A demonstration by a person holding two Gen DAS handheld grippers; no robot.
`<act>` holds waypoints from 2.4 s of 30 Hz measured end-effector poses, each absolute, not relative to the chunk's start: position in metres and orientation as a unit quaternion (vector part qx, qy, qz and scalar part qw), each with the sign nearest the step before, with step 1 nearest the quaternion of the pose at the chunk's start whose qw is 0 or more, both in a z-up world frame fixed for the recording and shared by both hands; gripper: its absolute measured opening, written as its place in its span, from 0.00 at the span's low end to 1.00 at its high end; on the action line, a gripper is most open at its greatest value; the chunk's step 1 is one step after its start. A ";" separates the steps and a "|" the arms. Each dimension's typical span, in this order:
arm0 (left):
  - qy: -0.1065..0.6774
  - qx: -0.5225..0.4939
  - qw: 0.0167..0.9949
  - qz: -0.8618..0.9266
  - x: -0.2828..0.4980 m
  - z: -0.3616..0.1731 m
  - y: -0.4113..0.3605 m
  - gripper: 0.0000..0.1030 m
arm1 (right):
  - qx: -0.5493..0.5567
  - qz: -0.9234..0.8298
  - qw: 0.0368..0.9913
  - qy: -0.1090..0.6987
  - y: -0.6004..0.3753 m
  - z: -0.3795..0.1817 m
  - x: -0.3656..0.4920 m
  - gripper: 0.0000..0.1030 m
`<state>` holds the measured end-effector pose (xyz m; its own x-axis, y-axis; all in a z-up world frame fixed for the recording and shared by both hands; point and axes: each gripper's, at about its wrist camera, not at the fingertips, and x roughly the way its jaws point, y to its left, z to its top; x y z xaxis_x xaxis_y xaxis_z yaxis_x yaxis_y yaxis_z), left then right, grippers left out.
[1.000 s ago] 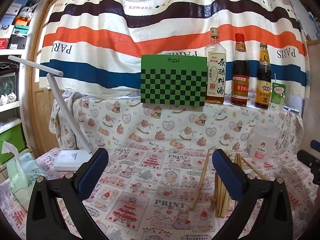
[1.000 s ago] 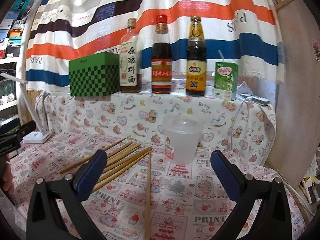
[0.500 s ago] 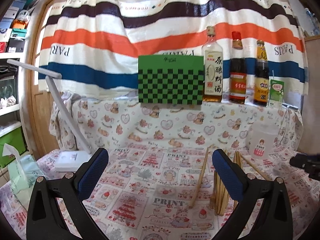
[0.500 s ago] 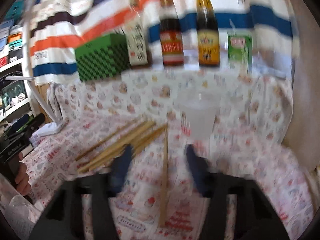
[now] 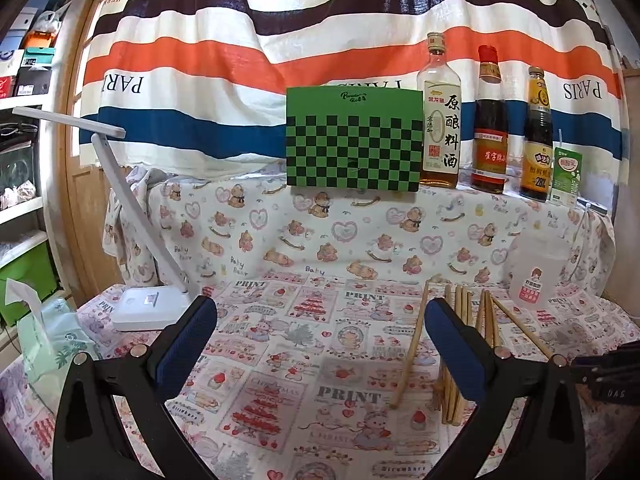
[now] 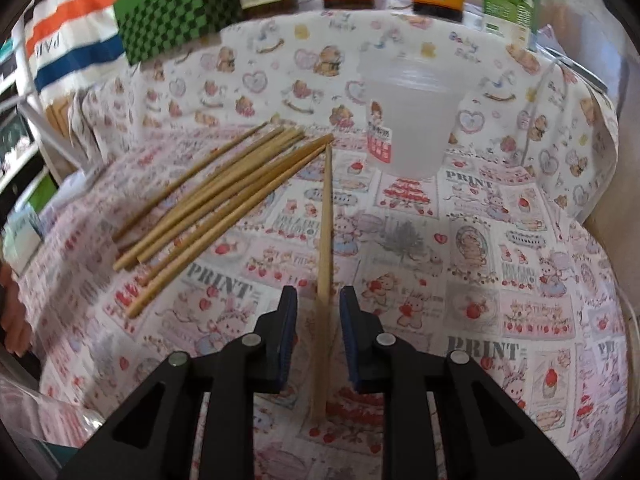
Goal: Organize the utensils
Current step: 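Grasp a wooden chopstick with the right tool while the left tool approaches the chopsticks, then grasp a chopstick with the left tool while the right tool lifts its chopstick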
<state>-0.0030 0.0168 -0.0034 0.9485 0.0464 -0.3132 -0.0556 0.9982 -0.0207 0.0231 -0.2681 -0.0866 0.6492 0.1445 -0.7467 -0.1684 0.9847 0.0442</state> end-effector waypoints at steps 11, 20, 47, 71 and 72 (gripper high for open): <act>0.175 -0.024 0.984 0.023 0.001 -0.005 0.023 1.00 | -0.003 0.076 0.908 0.412 -0.275 -0.089 0.026 0.06; 0.329 -0.126 0.935 -0.043 0.040 -0.018 0.038 0.42 | 0.032 0.085 0.932 0.351 -0.281 -0.066 0.015 0.06; 0.395 -0.032 0.908 -0.140 0.044 0.003 -0.024 0.06 | 0.064 0.104 0.971 0.203 -0.297 -0.016 -0.023 0.06; 0.251 -0.045 0.952 -0.171 0.036 0.111 -0.040 0.05 | 0.036 0.092 0.978 0.183 -0.293 0.079 -0.013 0.06; 0.242 -0.044 0.954 -0.173 0.036 0.116 -0.043 0.05 | 0.039 0.092 0.979 0.177 -0.294 0.087 -0.012 0.06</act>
<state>0.0358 -0.0430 0.1160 0.8230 -0.3506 -0.4469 0.3075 0.9365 -0.1683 -0.0121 -0.2938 0.0866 0.9201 0.1948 -0.3397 -0.1669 0.9798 0.1100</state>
